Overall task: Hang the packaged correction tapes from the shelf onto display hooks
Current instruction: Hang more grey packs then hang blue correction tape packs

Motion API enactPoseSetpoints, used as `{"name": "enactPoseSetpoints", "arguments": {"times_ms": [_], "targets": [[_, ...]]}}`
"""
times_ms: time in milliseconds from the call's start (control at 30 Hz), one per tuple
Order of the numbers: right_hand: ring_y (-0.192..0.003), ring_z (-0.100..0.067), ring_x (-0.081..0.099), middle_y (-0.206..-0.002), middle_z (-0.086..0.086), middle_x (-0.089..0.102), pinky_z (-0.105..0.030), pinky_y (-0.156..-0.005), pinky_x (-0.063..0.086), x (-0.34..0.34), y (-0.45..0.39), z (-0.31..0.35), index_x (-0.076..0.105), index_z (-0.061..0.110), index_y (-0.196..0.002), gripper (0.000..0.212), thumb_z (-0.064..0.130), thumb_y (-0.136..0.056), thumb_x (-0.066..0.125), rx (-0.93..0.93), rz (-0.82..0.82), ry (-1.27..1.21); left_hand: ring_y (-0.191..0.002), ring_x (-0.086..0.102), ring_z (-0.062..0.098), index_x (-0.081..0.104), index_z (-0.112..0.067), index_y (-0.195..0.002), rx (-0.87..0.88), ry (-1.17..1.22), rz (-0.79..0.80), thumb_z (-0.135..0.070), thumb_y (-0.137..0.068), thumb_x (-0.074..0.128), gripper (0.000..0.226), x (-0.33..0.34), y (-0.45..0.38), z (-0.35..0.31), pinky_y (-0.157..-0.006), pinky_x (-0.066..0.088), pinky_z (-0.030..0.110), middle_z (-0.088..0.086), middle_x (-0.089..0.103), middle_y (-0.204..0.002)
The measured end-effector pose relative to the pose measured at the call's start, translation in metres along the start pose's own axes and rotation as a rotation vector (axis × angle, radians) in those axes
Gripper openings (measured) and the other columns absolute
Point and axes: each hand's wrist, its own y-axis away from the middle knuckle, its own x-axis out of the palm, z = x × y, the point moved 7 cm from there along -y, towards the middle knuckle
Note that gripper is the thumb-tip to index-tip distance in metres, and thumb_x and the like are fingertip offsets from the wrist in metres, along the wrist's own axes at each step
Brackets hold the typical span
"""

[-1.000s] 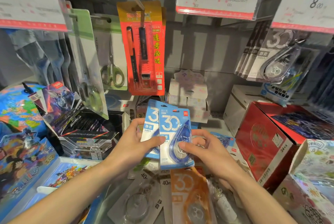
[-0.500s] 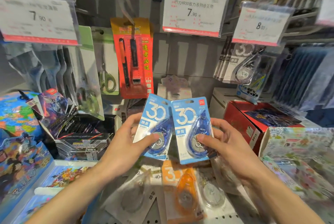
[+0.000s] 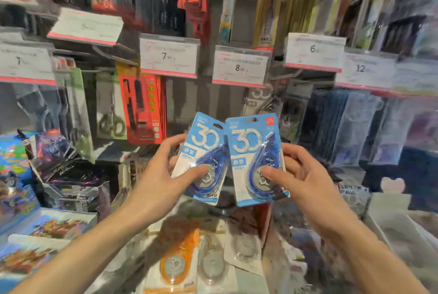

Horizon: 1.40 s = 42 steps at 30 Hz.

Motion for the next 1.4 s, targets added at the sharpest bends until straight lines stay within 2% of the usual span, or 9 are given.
{"name": "enactPoseSetpoints", "arguments": {"times_ms": [100,300,433,600,700,867,933,1100,1400], "targets": [[-0.095,-0.018,0.079,-0.111,-0.002,0.081,-0.021,-0.069,0.060,-0.042,0.007,0.011,0.056,0.016,-0.126,0.065,0.030,-0.068,0.081,-0.020,0.001,-0.001,-0.088,0.078,0.016,0.049,-0.039,-0.126,0.018,-0.012,-0.039,-0.013,-0.087,0.078,0.055,0.039,0.002,-0.022,-0.071,0.063,0.032,-0.007,0.082,-0.098],[-0.100,-0.019,0.078,-0.113,0.001,0.080,-0.022,-0.075,0.060,-0.104,0.018,0.017,0.058,0.026,-0.122,0.056,0.031,-0.075,0.089,-0.022,0.024,-0.020,-0.095,0.074,0.001,0.051,-0.042,-0.123,0.112,-0.066,-0.111,-0.027,-0.079,0.079,0.054,0.085,0.005,-0.072,-0.080,0.059,0.020,-0.030,0.076,-0.103],[-0.102,-0.018,0.077,-0.116,0.003,0.079,-0.024,-0.077,0.061,-0.122,0.017,0.021,0.061,0.039,-0.117,0.054,0.044,-0.069,0.085,-0.042,0.022,0.010,-0.093,0.075,0.001,0.051,-0.050,-0.119,0.142,-0.120,-0.164,-0.025,-0.082,0.082,0.054,0.088,0.002,-0.095,-0.084,0.060,0.031,-0.018,0.079,-0.104],[-0.098,-0.015,0.078,-0.111,0.005,0.080,-0.021,-0.072,0.061,-0.130,0.011,0.024,0.057,0.032,-0.123,0.052,0.033,-0.079,0.086,-0.071,0.039,0.013,-0.100,0.073,-0.003,0.051,-0.053,-0.121,0.190,-0.128,-0.188,-0.032,-0.080,0.085,0.057,0.087,-0.001,-0.117,-0.081,0.058,0.023,-0.029,0.071,-0.118],[-0.094,-0.014,0.079,-0.108,0.005,0.080,-0.020,-0.070,0.060,-0.135,0.007,0.027,0.057,0.029,-0.123,0.052,0.028,-0.076,0.079,-0.089,0.012,0.036,-0.104,0.073,-0.001,0.052,-0.055,-0.122,0.219,-0.110,-0.204,-0.031,-0.083,0.083,0.055,0.079,-0.002,-0.124,-0.083,0.058,0.026,-0.021,0.073,-0.121],[-0.094,-0.010,0.078,-0.108,0.014,0.079,-0.018,-0.070,0.060,-0.130,-0.002,0.036,0.056,0.040,-0.120,0.040,0.021,-0.090,0.075,-0.130,0.015,0.148,-0.098,0.076,0.002,0.049,-0.055,-0.124,0.266,-0.052,-0.213,-0.037,-0.081,0.081,0.057,0.067,0.000,-0.136,-0.066,0.058,0.016,-0.020,0.078,-0.111],[-0.097,-0.009,0.077,-0.110,0.015,0.078,-0.023,-0.073,0.062,-0.125,-0.006,0.040,0.055,0.043,-0.121,0.041,0.023,-0.091,0.075,-0.149,0.003,0.187,-0.098,0.076,0.002,0.049,-0.056,-0.125,0.284,-0.058,-0.209,-0.034,-0.083,0.078,0.055,0.064,-0.001,-0.140,-0.063,0.058,0.015,-0.021,0.077,-0.113],[-0.104,-0.006,0.074,-0.116,0.018,0.075,-0.034,-0.087,0.058,-0.110,-0.019,0.051,0.051,0.042,-0.130,0.046,0.029,-0.093,0.074,-0.201,0.002,0.229,-0.105,0.075,0.007,0.047,-0.037,-0.140,0.351,-0.029,-0.196,-0.029,-0.087,0.079,0.063,0.054,-0.010,-0.147,-0.079,0.056,0.014,-0.014,0.078,-0.115],[-0.107,-0.006,0.073,-0.117,0.021,0.073,-0.046,-0.095,0.058,-0.084,-0.036,0.065,0.050,0.054,-0.122,0.043,0.036,-0.091,0.075,-0.283,-0.007,0.215,-0.106,0.074,0.005,0.050,-0.048,-0.130,0.394,-0.035,-0.181,-0.035,-0.083,0.077,0.057,0.050,-0.015,-0.152,-0.078,0.056,0.013,-0.018,0.077,-0.116]]}}
